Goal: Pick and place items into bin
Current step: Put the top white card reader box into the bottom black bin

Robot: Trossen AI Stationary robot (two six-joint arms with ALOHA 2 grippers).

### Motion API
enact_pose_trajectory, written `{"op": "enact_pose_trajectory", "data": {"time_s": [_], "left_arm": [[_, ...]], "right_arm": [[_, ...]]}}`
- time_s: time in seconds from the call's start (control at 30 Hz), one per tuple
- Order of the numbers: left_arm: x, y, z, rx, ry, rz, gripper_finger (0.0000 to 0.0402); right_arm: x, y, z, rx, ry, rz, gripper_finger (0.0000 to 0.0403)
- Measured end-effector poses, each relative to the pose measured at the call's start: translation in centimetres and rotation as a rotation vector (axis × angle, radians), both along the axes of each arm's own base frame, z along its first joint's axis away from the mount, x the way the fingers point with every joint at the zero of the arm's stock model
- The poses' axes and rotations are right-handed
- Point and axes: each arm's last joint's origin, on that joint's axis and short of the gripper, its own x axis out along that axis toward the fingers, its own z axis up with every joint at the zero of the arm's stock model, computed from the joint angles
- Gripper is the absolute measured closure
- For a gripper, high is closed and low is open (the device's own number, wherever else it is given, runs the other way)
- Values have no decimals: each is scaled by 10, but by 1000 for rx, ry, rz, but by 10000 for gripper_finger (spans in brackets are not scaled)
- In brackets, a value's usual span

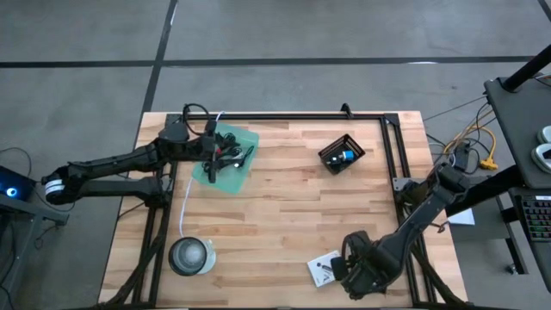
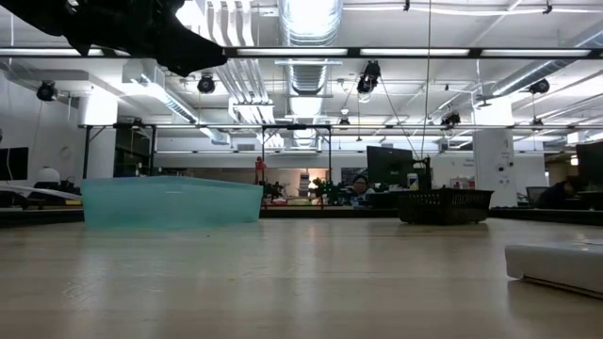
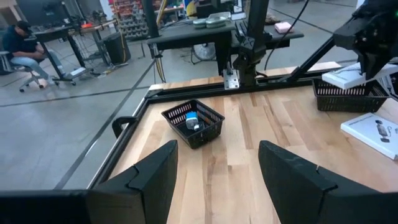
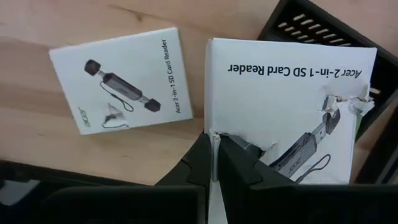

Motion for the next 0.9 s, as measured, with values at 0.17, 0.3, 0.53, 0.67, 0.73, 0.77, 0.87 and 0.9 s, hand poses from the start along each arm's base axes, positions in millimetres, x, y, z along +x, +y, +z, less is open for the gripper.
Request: {"op": "enact_pose_trajectory", "data": {"time_s": [0.17,0.3,0.53,0.67,0.73,0.77,0.87,0.9], "left_arm": [[0,0,1,3,-7,0,194],[0,0,1,3,-8,0,194],[0,0,1,3,-7,0,194],[0,0,2,6,-17,0,194],[0,0,2,7,-25,1,194],[0,0,3,9,-29,1,194],[1,0,5,20,-58,1,194],[1,0,6,24,-67,0,194]], "right_arm": [[0,2,-3,-11,6,85,394],[0,2,-3,-23,-1,246,394],[-11,-10,-1,-116,130,401,394],[-13,-15,5,-118,138,623,394],[-13,-17,6,-140,129,748,394],[-12,-19,7,-152,124,811,394],[-10,-22,10,-206,108,1026,394],[-10,-22,10,-227,107,1106,394]]}}
